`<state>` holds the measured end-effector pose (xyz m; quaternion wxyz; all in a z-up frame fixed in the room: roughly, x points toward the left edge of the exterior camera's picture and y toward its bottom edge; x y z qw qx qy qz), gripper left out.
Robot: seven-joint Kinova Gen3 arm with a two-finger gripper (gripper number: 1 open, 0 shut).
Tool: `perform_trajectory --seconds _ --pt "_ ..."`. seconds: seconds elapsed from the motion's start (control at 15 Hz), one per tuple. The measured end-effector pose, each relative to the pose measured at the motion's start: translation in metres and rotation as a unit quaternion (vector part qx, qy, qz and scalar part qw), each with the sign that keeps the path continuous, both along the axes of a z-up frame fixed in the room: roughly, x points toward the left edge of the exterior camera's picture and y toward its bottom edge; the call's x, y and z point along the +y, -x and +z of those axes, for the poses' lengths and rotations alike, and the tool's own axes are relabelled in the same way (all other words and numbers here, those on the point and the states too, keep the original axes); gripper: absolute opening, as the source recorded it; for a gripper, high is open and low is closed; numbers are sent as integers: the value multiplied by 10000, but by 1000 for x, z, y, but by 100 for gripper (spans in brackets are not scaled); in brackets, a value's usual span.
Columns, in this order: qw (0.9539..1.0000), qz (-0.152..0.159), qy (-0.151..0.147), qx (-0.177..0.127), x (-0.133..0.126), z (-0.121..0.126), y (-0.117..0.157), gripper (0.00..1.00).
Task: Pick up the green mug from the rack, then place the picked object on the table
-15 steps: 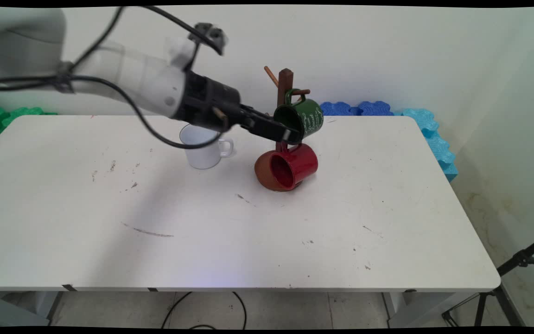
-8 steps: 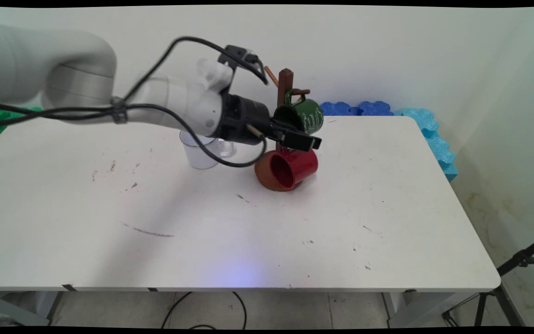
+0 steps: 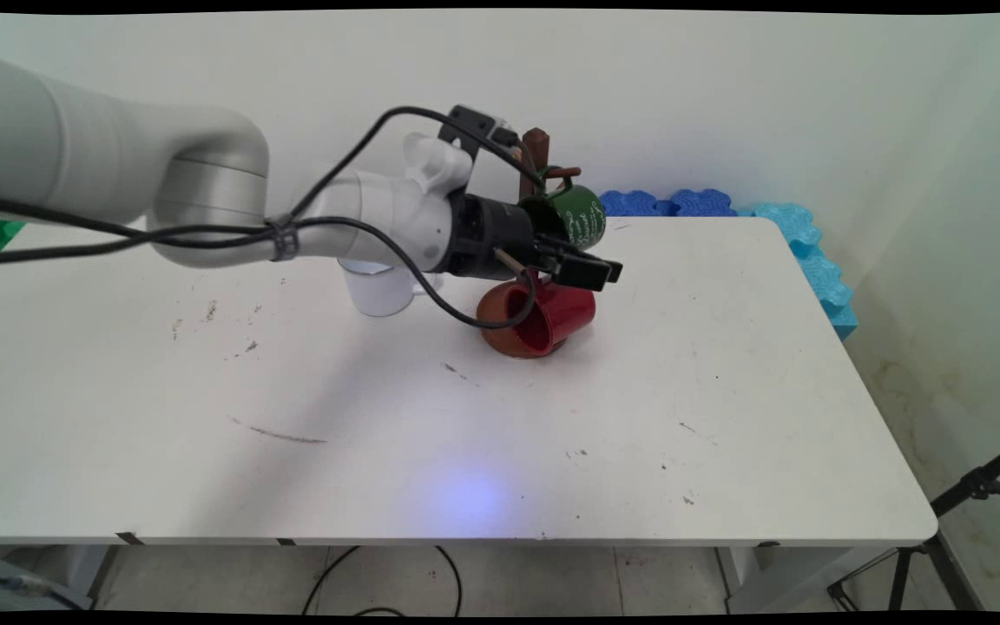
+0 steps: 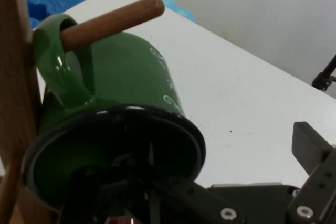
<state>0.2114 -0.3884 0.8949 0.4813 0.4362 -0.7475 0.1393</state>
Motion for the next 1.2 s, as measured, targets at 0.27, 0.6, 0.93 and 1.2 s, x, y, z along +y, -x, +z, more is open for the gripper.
perform_trajectory --seconds 0.27,0.6,0.93,1.2 --pt "9999 37 113 -7 -4 -7 5 100" --pt "9997 123 233 2 -10 -15 10 0" --pt "9995 169 283 18 -13 -19 10 0" --pt "9994 184 293 36 -11 -22 10 0"
